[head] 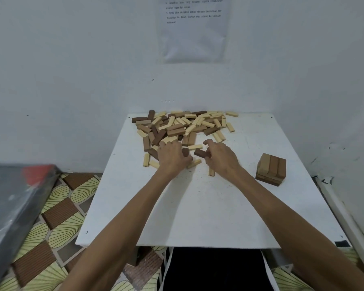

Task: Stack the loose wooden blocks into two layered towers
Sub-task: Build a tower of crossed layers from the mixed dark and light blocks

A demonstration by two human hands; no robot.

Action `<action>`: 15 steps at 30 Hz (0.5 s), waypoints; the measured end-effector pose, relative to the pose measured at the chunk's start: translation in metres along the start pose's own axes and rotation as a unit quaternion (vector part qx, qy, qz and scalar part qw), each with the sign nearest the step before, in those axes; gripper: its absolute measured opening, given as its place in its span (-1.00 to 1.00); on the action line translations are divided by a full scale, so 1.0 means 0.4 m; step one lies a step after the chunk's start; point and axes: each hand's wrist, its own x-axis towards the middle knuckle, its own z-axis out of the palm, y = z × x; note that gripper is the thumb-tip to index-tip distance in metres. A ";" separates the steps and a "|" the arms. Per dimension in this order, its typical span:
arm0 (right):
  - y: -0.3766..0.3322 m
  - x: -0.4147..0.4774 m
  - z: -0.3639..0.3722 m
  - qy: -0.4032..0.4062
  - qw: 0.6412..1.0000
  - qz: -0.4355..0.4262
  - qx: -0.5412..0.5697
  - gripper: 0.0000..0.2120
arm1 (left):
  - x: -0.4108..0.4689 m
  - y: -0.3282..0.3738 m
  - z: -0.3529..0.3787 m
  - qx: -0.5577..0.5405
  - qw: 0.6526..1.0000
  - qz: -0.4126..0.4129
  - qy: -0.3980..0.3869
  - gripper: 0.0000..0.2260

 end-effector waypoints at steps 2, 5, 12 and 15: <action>0.004 -0.001 0.001 0.001 1.000 0.001 0.003 -0.48 | -0.007 0.008 -0.014 -0.001 1.000 -0.005 -0.010 -0.74; 0.004 -0.005 0.004 0.008 1.000 0.004 0.006 -0.46 | -0.013 0.008 -0.018 -0.007 1.000 0.002 -0.010 -0.71; 0.004 -0.015 0.001 0.025 0.999 -0.011 0.028 -0.47 | 0.013 -0.019 0.006 -0.075 0.996 0.054 0.000 -0.51; 0.001 -0.028 -0.008 0.031 0.999 -0.022 0.038 -0.44 | 0.006 -0.030 0.005 -0.139 0.988 0.072 0.008 -0.41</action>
